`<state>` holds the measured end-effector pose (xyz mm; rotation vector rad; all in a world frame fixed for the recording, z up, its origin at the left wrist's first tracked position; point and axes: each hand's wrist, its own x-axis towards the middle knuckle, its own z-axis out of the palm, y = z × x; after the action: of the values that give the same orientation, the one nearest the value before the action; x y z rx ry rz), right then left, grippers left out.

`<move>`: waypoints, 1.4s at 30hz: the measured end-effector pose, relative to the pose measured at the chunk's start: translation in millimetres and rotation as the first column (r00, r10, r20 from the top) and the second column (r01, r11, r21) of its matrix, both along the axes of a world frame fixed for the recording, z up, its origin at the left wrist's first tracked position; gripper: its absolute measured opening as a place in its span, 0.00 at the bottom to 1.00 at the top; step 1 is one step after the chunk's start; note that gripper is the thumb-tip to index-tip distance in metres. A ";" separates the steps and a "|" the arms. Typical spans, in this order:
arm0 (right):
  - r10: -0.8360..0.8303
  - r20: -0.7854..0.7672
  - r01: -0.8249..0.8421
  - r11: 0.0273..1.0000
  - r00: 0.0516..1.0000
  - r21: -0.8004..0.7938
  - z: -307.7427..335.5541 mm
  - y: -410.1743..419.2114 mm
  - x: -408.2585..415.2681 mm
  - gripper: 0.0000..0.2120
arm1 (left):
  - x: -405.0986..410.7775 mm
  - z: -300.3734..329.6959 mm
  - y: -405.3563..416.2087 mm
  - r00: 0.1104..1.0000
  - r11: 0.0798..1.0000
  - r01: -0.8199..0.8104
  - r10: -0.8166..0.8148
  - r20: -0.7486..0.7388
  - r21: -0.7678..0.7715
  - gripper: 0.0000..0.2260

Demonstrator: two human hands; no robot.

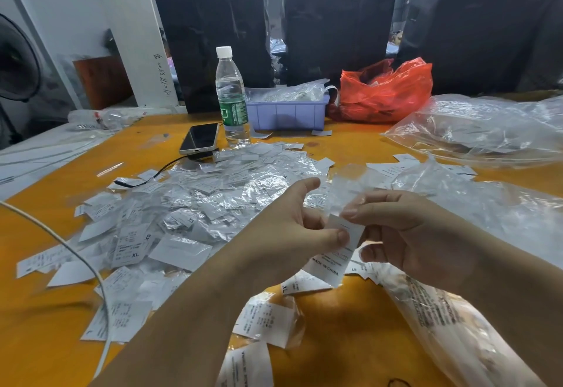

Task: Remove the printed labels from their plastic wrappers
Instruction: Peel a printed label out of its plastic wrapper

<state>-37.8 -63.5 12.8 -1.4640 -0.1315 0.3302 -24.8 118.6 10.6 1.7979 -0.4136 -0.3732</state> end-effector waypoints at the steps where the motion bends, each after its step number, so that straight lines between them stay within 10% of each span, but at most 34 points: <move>1: 0.003 0.010 -0.003 1.000 1.000 -0.008 0.0 -0.5 -0.1 0.09 | 0.4 -0.6 0.2 1.000 1.000 -0.007 0.007 0.005 0.013 0.38; 14: -0.077 0.302 0.136 0.974 0.950 -0.179 -2.2 -2.4 -1.4 0.05 | 0.5 -1.0 2.1 0.984 0.985 -0.168 0.165 0.067 0.049 0.01; 42: -0.189 0.125 0.190 0.982 0.974 -0.002 -6.5 -4.6 6.0 0.10 | 1.7 -1.1 3.3 0.950 0.966 -0.257 0.253 0.184 -0.001 0.09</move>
<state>-31.9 -68.1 6.3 -1.4977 -0.0887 0.0844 -23.2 121.9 9.5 1.8880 -0.2986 -0.0318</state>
